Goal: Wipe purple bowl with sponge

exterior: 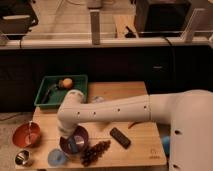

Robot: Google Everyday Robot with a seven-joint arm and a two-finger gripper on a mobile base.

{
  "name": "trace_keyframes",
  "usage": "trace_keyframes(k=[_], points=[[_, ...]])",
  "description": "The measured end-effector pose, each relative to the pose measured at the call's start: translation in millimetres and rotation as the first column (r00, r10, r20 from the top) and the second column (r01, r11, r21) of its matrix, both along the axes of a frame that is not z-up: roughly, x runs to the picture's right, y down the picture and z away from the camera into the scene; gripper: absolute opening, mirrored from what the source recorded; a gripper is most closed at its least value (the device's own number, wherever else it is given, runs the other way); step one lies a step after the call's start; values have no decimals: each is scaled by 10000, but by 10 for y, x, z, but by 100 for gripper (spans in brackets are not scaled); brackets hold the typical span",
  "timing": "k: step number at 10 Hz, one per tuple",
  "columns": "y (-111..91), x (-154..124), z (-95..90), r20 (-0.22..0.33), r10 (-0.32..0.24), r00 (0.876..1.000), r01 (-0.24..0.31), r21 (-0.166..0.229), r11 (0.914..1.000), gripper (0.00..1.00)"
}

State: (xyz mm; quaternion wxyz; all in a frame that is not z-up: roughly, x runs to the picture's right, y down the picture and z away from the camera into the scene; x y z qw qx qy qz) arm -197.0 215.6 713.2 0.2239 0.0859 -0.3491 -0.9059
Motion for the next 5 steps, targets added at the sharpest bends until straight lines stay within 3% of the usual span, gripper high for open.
trace_keyframes(k=[2, 5], points=[[-27, 107, 33, -130, 106, 9999, -105, 134, 9999, 0], [-226, 209, 177, -347, 154, 9993, -139, 438, 9989, 0]])
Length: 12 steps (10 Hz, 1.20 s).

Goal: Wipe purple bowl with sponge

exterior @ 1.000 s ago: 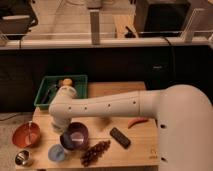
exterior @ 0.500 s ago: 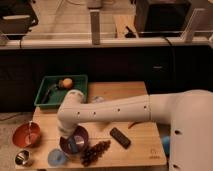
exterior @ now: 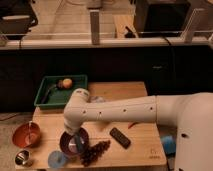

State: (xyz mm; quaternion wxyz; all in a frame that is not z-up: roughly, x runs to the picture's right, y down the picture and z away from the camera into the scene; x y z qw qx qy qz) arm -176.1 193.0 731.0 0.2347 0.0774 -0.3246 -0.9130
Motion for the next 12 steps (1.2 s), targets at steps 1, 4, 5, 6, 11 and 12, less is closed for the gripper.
trace_keyframes(k=[1, 4, 5, 6, 11, 12], points=[[-54, 11, 42, -28, -26, 10000, 26, 70, 10000, 0], [-240, 52, 171, -135, -79, 9999, 83, 324, 9994, 0], [-320, 52, 211, -133, -108, 9999, 114, 432, 9990, 0], [-371, 41, 230, -69, -156, 9999, 159, 512, 9986, 0], [-402, -480, 266, 1035, -936, 9902, 881, 566, 9945, 0], [-402, -550, 261, 1228, -1071, 9866, 1004, 593, 9932, 0]])
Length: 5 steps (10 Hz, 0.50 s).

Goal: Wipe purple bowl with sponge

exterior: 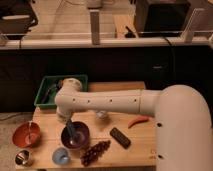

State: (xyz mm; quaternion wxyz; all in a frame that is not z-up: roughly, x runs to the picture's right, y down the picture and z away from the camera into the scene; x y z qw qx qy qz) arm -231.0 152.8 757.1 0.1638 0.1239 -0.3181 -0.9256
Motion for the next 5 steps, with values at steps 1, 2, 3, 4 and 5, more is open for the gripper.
trace_keyframes(k=[1, 2, 3, 4, 5], points=[[10, -34, -25, 116, -71, 9999, 71, -3, 10000, 0], [23, -50, -51, 185, -125, 9997, 125, -3, 9999, 0], [61, -61, -99, 253, -202, 9995, 203, -38, 9998, 0], [120, -47, -143, 300, -266, 9992, 270, -111, 9996, 0], [191, -27, -187, 363, -296, 9989, 303, -200, 9993, 0]])
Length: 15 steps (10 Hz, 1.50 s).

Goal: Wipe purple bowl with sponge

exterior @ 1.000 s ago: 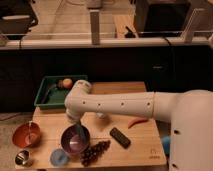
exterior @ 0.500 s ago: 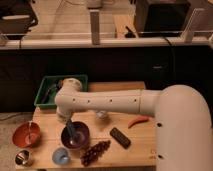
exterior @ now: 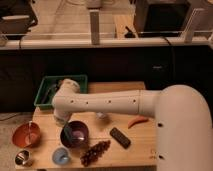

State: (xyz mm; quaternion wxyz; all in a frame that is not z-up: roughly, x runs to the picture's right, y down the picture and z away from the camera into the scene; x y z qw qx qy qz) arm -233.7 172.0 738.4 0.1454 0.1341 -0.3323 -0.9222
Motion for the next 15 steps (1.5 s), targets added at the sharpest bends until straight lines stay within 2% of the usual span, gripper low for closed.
trace_keyframes(k=[5, 7, 8, 12, 15], points=[[263, 173, -126, 53, 256, 9997, -254, -348, 9991, 0], [327, 263, -178, -39, 394, 9992, -395, -327, 9987, 0], [335, 349, -189, -131, 501, 9987, -504, -190, 9986, 0], [224, 610, -83, -514, 921, 9944, -908, 262, 9955, 0], [-18, 699, 104, -684, 1051, 9921, -1012, 583, 9932, 0]])
